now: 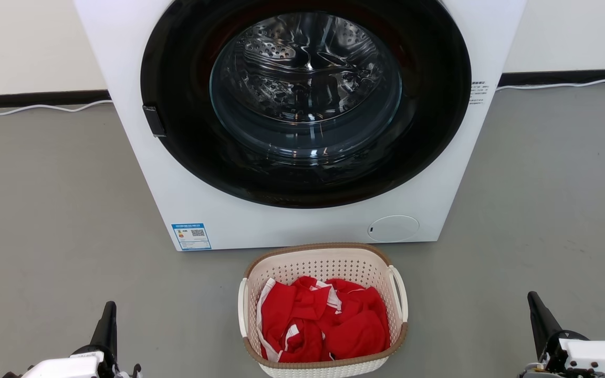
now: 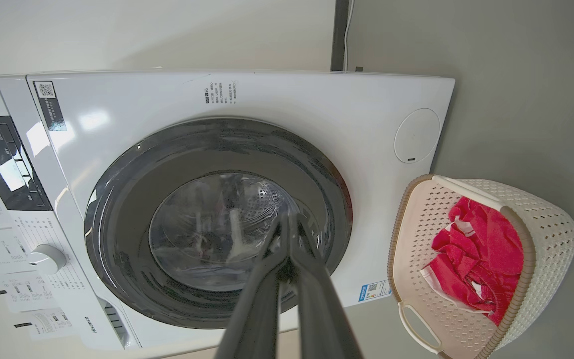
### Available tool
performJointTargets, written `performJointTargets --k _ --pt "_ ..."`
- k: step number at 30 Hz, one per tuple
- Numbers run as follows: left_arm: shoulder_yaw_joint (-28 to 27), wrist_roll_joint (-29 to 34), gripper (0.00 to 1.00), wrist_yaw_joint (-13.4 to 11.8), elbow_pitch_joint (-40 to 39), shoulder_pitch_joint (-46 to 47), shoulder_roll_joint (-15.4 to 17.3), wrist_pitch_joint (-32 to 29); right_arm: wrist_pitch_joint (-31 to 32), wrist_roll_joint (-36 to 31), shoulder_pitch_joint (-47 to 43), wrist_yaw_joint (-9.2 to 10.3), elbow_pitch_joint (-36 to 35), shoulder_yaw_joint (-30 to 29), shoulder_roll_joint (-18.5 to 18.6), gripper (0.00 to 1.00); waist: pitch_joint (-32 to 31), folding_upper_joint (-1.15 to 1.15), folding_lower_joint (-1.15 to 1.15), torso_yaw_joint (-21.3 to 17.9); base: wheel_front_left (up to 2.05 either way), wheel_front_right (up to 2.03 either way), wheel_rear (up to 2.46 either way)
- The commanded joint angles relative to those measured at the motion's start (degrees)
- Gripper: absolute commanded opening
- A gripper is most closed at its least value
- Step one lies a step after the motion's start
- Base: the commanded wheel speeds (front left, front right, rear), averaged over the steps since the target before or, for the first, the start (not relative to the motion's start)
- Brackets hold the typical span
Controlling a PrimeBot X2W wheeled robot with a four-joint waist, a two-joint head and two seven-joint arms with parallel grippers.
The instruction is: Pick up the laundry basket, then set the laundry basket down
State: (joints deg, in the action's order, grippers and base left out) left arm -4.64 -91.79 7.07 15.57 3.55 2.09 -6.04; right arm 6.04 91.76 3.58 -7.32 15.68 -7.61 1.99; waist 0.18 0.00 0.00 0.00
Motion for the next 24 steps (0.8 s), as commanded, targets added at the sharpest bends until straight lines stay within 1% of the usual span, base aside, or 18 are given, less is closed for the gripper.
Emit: performJointTargets --k 1,24 --pt "-1.85 -0.4 0.0 0.42 -1.55 2.64 0.78 -0.43 0.43 0.43 2.6 -0.17 -1.66 1.11 0.88 0.0 0.0 0.0 0.0 0.0 0.0 0.0 0.0" --pt "-1.85 -0.4 0.0 0.42 -1.55 2.64 0.78 -0.43 0.43 0.43 2.6 -0.17 -1.66 1.11 0.88 0.0 0.0 0.0 0.0 0.0 0.0 0.0 0.0"
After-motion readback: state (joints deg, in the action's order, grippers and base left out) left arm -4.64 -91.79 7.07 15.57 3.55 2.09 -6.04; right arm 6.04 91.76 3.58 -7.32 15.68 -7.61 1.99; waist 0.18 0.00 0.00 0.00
